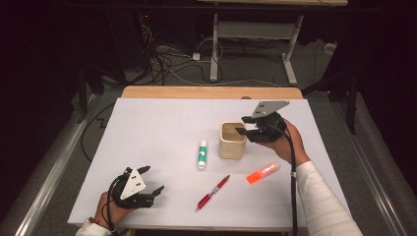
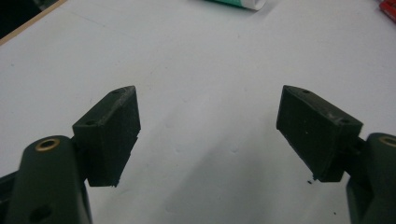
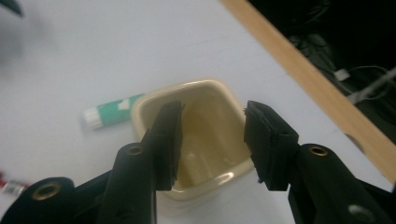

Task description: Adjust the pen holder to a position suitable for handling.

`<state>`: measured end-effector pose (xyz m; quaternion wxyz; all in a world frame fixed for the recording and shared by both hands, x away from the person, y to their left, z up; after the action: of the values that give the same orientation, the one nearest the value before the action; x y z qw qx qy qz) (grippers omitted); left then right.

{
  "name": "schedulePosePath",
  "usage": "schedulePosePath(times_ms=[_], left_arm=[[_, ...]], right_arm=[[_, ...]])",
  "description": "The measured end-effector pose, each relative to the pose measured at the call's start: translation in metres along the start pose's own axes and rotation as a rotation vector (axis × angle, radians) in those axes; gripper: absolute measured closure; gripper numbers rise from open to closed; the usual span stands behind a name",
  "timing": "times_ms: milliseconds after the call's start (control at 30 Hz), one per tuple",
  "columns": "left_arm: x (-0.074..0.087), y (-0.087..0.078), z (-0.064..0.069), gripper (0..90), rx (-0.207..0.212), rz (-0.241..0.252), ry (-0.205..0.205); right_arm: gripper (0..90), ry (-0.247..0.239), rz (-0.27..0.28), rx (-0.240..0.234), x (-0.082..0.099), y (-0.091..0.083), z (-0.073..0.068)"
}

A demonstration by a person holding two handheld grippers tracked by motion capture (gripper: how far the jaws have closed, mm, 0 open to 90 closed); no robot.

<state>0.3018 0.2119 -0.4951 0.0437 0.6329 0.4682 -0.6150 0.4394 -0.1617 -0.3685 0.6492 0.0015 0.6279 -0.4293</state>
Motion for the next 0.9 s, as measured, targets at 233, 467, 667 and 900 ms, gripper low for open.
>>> schedulePosePath(times_ms=[233,467,667,900], left_arm=[[-0.001,0.000,0.000,20.7,-0.002,-0.003,0.005],[-0.001,0.000,0.001,20.8,-0.003,0.000,0.002],[-0.001,0.000,0.000,20.7,-0.002,-0.001,0.001],[-0.001,0.000,0.001,20.7,-0.001,0.003,0.001]], right_arm=[[50.6,0.077,0.021,0.075,0.012,-0.002,-0.001],[45.4,0.129,0.014,0.106,0.023,0.004,-0.006],[41.2,0.111,0.066,0.152,0.031,-0.008,-0.014],[39.0,0.070,0.105,0.169,0.040,-0.024,-0.024]])
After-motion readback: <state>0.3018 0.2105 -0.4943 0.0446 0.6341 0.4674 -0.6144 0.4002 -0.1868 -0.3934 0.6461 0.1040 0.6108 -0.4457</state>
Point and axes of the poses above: each handheld gripper's, and its own axes: y roughly forward along the jaws, x roughly out of its underside, z roughly to its right, the point moved 3 cm from there along y, roughly forward along the jaws, and after that the axes turned 5 degrees about z, right-handed, at the moved point
